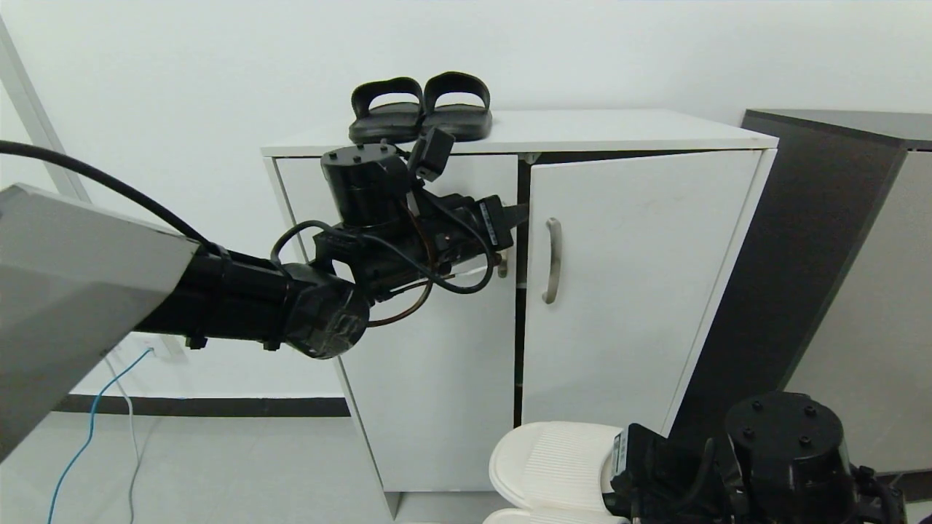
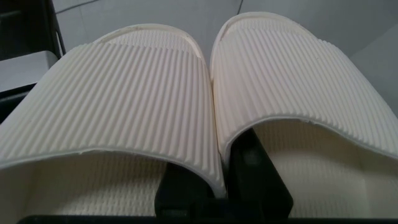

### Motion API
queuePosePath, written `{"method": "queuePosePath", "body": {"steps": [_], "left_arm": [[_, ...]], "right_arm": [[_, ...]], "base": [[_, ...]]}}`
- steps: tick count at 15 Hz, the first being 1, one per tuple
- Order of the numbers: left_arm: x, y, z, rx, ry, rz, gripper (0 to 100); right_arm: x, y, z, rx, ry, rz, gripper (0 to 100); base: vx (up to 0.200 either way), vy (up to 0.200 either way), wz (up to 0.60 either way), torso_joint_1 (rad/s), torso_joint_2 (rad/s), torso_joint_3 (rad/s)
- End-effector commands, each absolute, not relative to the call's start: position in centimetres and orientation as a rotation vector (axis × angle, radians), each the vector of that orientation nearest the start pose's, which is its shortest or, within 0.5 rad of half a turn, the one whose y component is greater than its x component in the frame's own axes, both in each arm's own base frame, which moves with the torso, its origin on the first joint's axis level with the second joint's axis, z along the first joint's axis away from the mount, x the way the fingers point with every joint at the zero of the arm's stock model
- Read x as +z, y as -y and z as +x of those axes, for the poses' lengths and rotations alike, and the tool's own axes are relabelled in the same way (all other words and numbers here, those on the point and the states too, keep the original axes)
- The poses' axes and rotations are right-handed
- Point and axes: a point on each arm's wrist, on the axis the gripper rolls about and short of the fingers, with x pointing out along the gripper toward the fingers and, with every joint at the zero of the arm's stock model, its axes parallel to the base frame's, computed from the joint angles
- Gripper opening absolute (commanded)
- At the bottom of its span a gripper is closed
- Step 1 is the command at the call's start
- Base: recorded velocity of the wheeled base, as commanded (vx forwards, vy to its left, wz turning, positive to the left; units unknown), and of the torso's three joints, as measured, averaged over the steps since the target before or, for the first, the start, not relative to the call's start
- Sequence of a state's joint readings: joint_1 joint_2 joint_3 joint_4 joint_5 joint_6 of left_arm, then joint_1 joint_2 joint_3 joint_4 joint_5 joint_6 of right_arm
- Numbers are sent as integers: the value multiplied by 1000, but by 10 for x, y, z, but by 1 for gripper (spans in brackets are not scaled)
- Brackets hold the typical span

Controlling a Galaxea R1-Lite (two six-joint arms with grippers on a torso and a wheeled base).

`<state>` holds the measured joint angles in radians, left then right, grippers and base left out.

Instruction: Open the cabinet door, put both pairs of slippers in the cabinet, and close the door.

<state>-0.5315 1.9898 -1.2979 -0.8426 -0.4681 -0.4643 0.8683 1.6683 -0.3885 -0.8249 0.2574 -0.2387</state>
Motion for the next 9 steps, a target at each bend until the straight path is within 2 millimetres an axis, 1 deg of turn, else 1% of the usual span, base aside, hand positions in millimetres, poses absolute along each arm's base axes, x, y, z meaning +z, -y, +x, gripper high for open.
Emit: {"method": "queuePosePath", "body": {"steps": [1,2,3,6,7,8,9], "left_arm": [[234,217,334,-1032,-89,-425,0],[235,217,327,-1034,-94,-424,0],[236,218,315,-1051,-100,-420,0],[239,228,286,-1115,-102,-382,0],[241,232,281,-1133,-95,-371,0],[242,233,279,-1133,-94,-372,0],[241,233,280,-1125,-94,-373,0]], "right_arm": [[108,-190,151,1166,-323,-356,0],[108,-191,150,1172,-326,-358,0],[107,-191,148,1176,-328,-360,0],[107,-192,146,1188,-325,-362,0],[107,-192,145,1190,-324,-362,0],[107,-191,144,1190,-326,-362,0],[107,-192,145,1190,-324,-362,0]], "base": [[-200,0,0,-2,2,-2],[-200,0,0,-2,2,-2],[-200,0,0,2,2,2],[-200,0,0,4,1,1],[-200,0,0,-7,2,7],[-200,0,0,-2,-2,7],[0,0,0,0,0,0]]}}
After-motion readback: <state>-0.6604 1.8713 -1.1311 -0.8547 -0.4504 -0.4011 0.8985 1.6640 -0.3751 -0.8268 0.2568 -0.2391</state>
